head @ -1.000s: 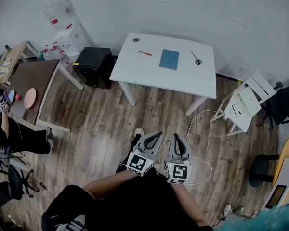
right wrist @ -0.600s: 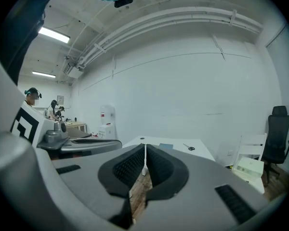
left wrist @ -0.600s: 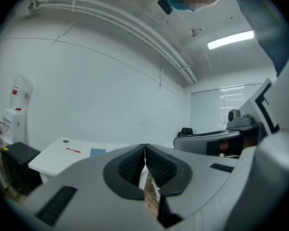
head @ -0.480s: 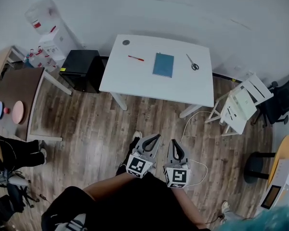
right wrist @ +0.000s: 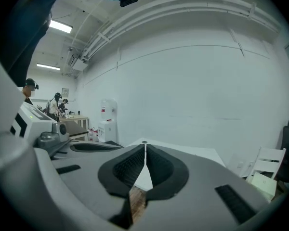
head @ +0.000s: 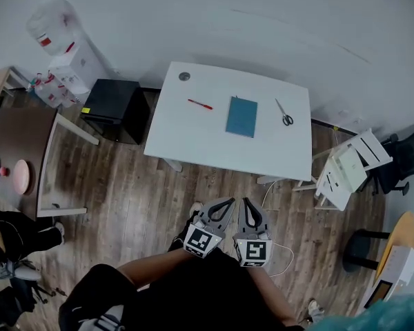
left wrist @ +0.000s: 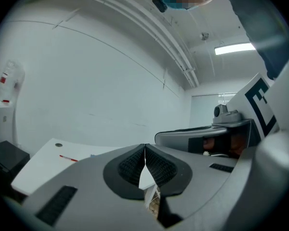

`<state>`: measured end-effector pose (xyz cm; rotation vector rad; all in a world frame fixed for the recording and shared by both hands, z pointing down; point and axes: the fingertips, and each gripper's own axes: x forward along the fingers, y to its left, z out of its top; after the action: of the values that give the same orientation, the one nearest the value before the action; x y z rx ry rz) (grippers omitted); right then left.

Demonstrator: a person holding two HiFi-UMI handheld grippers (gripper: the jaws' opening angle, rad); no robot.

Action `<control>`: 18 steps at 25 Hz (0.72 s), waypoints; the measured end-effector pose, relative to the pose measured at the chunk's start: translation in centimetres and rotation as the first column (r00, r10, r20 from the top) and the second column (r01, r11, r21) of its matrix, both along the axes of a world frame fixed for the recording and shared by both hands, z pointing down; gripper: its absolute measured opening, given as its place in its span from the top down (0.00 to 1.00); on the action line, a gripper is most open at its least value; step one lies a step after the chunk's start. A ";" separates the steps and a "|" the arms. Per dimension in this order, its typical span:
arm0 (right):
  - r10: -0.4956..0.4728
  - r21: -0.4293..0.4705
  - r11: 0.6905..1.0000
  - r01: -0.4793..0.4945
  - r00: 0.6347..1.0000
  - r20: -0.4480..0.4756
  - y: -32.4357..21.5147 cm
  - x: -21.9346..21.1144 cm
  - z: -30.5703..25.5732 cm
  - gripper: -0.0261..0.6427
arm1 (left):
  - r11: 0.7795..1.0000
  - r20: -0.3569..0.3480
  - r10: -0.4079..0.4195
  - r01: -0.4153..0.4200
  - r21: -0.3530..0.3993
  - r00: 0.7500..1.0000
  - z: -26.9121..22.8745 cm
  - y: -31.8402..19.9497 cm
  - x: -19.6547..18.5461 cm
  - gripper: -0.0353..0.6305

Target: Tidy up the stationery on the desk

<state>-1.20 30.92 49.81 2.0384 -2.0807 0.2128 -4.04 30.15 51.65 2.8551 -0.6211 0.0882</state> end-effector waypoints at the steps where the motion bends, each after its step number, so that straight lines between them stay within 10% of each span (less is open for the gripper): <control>1: 0.002 0.000 1.000 -0.002 1.000 -0.009 -1.1 0.1 -0.2 0.91 | 1.000 -0.003 0.007 -0.007 0.007 1.000 -0.3 -1.1 0.1 0.93; 18: 0.127 -0.071 0.990 -0.124 0.991 0.046 -10.9 3.2 2.0 0.91 | 0.999 0.003 0.026 -0.026 -0.021 1.000 0.5 -12.3 1.3 0.93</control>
<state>2.01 20.01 51.84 2.1456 -1.9465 0.3553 -2.70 17.88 52.13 2.8435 -0.5807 0.1036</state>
